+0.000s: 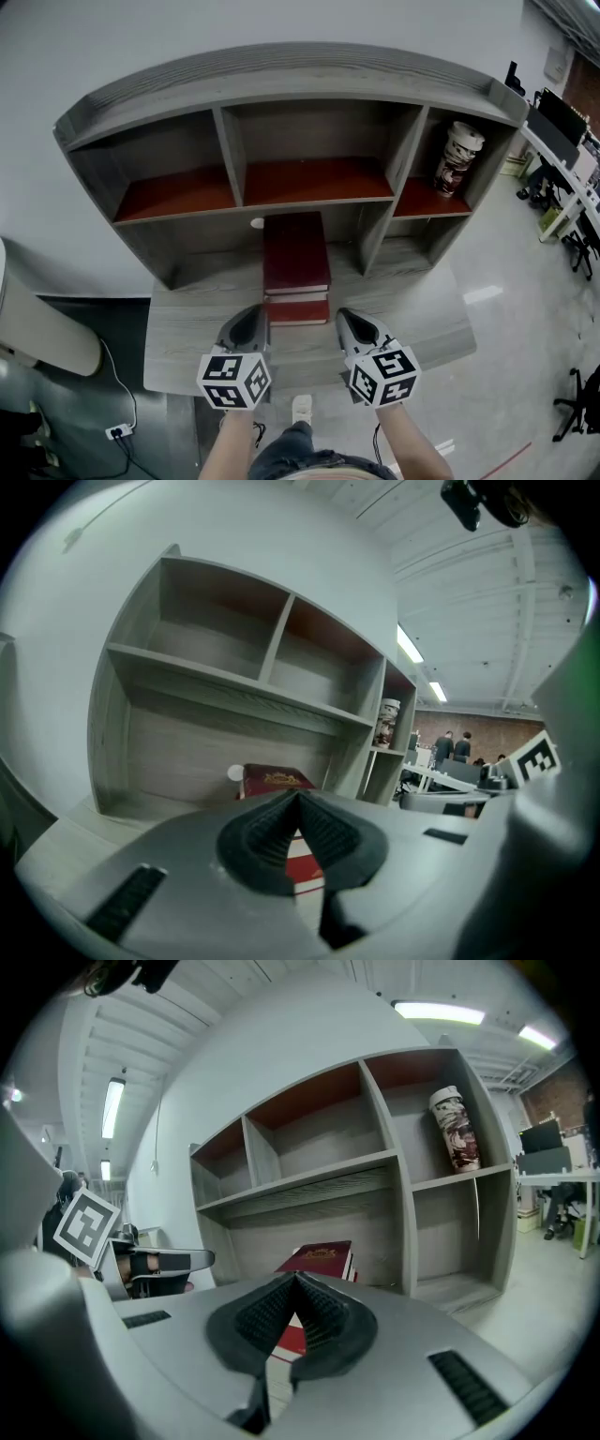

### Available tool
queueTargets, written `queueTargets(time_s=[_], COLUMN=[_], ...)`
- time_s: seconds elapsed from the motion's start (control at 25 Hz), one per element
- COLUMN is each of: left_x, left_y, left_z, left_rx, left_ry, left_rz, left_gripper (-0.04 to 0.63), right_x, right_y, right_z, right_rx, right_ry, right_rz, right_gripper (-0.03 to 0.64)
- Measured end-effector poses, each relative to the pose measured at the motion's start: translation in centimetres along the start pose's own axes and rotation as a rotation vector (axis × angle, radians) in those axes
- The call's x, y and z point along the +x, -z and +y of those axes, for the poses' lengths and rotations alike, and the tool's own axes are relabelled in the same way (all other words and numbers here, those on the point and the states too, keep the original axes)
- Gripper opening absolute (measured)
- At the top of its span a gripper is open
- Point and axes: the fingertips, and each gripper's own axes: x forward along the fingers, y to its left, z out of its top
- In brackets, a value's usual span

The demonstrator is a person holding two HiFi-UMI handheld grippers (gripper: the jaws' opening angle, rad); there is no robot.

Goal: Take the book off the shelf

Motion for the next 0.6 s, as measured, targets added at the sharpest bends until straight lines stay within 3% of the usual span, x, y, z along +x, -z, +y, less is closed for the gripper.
queueTargets(time_s=[0.6], left_x=[7.7], left_y=[-1.5], left_z=[5.4], left_rx=[-0.002], left_ry=[0.046], left_rz=[0.08], left_gripper=[0.012], right_x=[7.9], right_y=[-1.9], right_z=[-3.2], right_rx=[0.06], right_ry=[0.06], right_rz=[0.034], right_gripper=[-0.002])
